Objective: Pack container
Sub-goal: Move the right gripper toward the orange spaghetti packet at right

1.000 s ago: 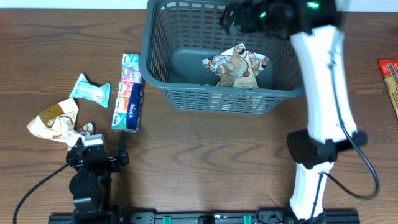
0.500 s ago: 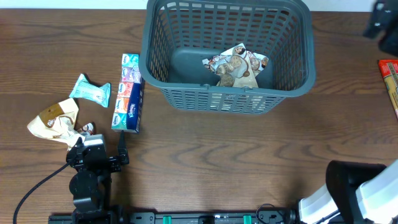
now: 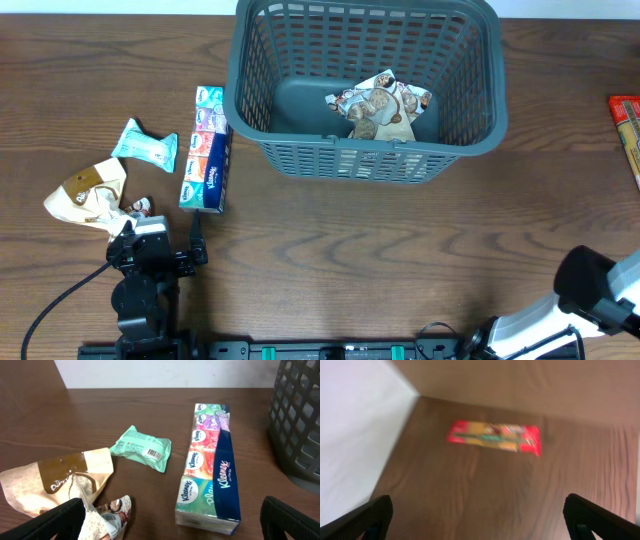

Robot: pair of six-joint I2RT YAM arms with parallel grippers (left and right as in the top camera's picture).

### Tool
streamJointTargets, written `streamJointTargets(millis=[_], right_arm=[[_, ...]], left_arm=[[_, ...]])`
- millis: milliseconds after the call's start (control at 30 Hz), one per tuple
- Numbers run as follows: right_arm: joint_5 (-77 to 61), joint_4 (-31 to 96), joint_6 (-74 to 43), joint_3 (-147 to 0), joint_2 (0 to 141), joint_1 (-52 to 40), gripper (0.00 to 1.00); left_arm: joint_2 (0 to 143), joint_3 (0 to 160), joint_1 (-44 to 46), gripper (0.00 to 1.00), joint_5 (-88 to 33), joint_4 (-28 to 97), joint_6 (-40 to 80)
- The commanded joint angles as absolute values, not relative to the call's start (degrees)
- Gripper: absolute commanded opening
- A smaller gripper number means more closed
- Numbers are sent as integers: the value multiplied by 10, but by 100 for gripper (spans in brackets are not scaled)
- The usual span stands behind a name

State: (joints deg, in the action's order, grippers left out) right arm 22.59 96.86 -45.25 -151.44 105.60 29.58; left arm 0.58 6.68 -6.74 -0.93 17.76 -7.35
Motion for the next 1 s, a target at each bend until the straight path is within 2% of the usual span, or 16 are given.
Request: streamJointTargets(millis=[0,67,200,400,567,800,967], right_arm=[[183,973,-596,-1423,1058,345,99],[135,971,-626,-1353,1061,375,99],[43,937,-601,-1251,1062,404,99],[-56,776,-340,-1183,1062,395,99],[-62,689,-138,-1175,1062,353,99],[-53,603,38,-1174,1062,309,99],[-39,616,100,-1166,1064,312,99]], left_arm=[[2,57,-70,99,-13,189,-75],[2,57,-70,99,-13,189,-75],[2,57,-70,98,-13,190,-75],[2,57,-70,99,-13,189,-75],[2,57,-70,99,-13,190,-75],[2,57,-70,99,-13,189,-75],[2,57,-70,99,-13,189,-75]])
